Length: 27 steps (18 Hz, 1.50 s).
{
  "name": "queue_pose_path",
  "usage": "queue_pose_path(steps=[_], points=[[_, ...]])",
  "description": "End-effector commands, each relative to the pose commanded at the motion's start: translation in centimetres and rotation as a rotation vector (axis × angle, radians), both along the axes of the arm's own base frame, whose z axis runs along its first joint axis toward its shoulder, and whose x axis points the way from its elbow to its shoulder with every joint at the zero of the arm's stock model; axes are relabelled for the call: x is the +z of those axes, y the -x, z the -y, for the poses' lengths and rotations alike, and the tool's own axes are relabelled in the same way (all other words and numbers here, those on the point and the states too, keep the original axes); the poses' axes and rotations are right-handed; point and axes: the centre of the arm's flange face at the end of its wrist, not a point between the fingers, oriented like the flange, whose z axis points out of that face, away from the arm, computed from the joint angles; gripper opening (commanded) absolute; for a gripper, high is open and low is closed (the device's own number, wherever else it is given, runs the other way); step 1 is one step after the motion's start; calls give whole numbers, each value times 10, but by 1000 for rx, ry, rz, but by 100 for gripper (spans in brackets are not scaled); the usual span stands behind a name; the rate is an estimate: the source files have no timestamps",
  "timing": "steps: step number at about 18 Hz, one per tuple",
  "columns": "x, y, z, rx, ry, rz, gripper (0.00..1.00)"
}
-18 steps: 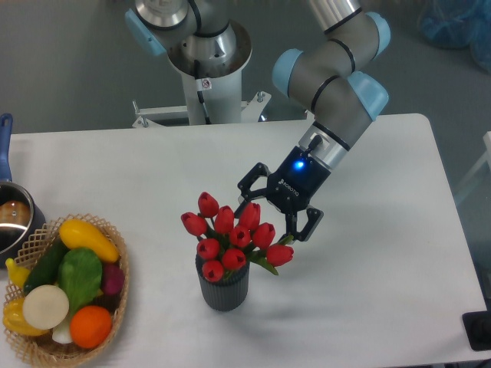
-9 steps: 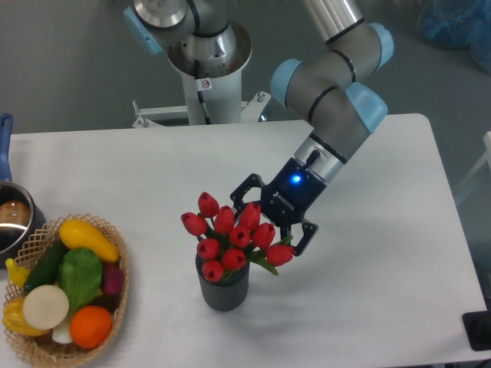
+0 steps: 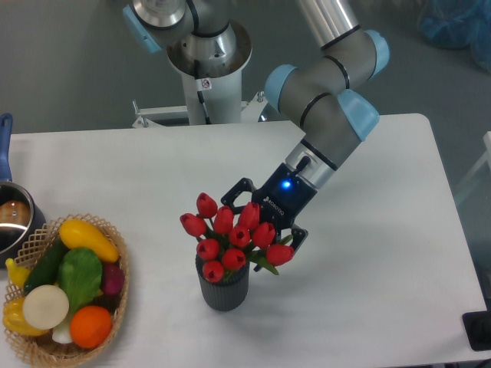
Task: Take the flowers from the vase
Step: 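Position the open gripper around the tulip stems just above the vase rim, then close the gripper on the bunch of tulip stems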
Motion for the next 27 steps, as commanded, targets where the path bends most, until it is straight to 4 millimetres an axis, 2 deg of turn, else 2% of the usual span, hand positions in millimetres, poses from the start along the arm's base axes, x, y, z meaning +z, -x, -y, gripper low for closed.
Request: queue_pose_path(steps=[2,3,4,6,11,12,17,20,22,23,27], points=[[1,1,0,1,-3,-3,100],[2,2,1,1,-8,-6,95],[2,1,0,-2,-17,-4,85],[5,2,0,-4,-34,0,76],[3,4,-1,-28,-77,-11,65],[-1,4,-1,-32,-84,-6,59],[-5,5,-2,-46,-96,-17,58],[-7,3,-1,-47,-97,-14,54],[-8,3,0,-49,-100,-15,46],[-8,2,0,-50,-105,-9,36],[-8,2,0,-49,-115,-4,36]])
